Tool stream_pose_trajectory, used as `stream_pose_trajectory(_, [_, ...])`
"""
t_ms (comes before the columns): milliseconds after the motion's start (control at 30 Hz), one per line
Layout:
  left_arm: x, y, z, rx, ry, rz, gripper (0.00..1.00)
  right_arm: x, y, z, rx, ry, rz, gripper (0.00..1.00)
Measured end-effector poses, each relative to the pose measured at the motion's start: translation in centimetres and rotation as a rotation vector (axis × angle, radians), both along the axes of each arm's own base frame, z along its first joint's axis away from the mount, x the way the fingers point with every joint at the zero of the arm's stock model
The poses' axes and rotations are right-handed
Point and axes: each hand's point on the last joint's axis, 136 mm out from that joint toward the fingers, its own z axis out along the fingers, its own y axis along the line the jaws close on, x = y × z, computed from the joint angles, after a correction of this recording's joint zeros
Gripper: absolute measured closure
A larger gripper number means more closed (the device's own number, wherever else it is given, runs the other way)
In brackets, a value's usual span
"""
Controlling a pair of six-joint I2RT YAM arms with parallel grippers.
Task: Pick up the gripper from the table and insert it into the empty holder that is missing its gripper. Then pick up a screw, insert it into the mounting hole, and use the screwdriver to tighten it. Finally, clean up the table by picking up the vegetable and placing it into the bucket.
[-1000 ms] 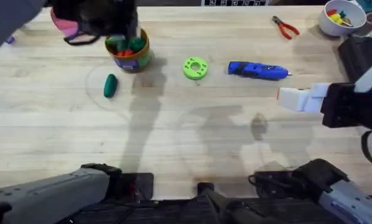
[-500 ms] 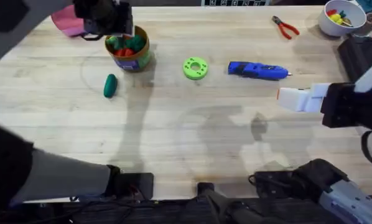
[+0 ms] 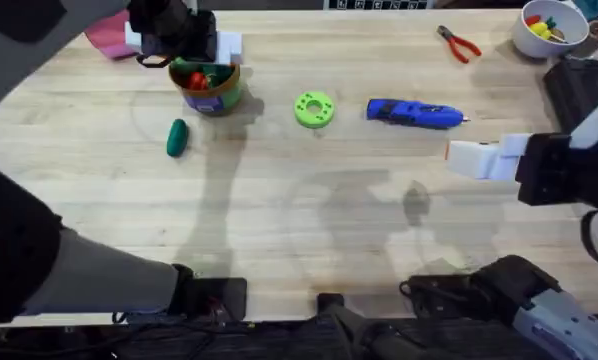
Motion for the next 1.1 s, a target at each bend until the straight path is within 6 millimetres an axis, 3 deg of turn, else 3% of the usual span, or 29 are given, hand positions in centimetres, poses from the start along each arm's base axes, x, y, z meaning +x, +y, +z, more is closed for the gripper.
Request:
stream_pose_trajectory(133, [-1.0,0.3,0.4,-0.002,0.017,0.012,0.015,0.0,0.0,0.0,0.0,0.0,0.0,0.008])
stream_pose_trajectory(267, [-3.0,1.3,2.8,-0.003,0.002,0.035,0.015,0.0,0.0,0.0,0.0,0.0,0.0,0.008])
stream_pose_trajectory(433, [-6.9,4.0,6.6,-0.004,-0.031,0.105,0.016,0.0,0.0,0.0,0.0,0.0,0.0,0.008])
stream_pose_trajectory(533, [-9.5,5.8,7.1,0.005,0.012,0.153,0.015,0.0,0.0,0.0,0.0,0.0,0.0,0.008])
stream_pose_trajectory(633, [-11.2,7.5,6.5,0.005,0.073,0.204,0.015,0.0,0.0,0.0,0.0,0.0,0.0,0.008])
stream_pose_trajectory(800, [-11.7,9.3,4.8,-0.016,0.106,0.253,0.015,0.0,0.0,0.0,0.0,0.0,0.0,0.007])
stream_pose_trajectory(1100, [-12.5,8.9,-1.3,-0.021,0.19,0.184,0.015,0.0,0.0,0.0,0.0,0.0,0.0,0.008])
